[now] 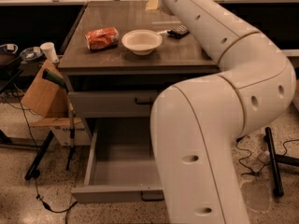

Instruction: Place rxbar chocolate into middle drawer

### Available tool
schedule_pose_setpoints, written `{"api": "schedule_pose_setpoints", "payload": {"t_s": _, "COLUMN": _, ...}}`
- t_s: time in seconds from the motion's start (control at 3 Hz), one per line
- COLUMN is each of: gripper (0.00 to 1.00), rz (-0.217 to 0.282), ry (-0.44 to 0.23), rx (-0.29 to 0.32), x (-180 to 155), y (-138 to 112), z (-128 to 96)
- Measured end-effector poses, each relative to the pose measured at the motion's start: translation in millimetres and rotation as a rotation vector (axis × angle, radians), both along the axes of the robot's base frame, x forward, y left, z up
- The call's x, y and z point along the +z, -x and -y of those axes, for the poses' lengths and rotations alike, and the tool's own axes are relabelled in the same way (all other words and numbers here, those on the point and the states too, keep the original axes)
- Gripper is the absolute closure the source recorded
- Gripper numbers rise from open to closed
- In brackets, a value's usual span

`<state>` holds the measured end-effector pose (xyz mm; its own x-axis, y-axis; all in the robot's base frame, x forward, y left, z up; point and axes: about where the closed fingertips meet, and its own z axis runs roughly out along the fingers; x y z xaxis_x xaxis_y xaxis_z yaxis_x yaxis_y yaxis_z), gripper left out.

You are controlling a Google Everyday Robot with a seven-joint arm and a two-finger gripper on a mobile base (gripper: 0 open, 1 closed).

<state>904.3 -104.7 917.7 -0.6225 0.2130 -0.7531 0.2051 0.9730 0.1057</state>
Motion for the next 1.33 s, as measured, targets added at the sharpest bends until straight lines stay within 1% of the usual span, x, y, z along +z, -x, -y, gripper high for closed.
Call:
{"api": "schedule_pose_setpoints", "payload": {"t_s": 0.33, "gripper": 0.00, "rz": -0.013, "ry": 0.003, "rx": 0.004, "x": -9.5, "y": -7.4, "z": -8.9}}
{"api": "schedule_pose_setpoints", "payload": {"t_s": 0.67, "gripper": 0.00, "rz": -0.027, "ry": 0.007, "rx": -0.006, "x": -20.5, "y": -13.5, "z": -17.6}}
{"api": "schedule_pose_setpoints", "payload": {"t_s": 1.33, "gripper": 0.00, "rz": -0.062, "ry": 0.007, "rx": -0.129, "x": -45.0, "y": -21.1, "z": -15.6}}
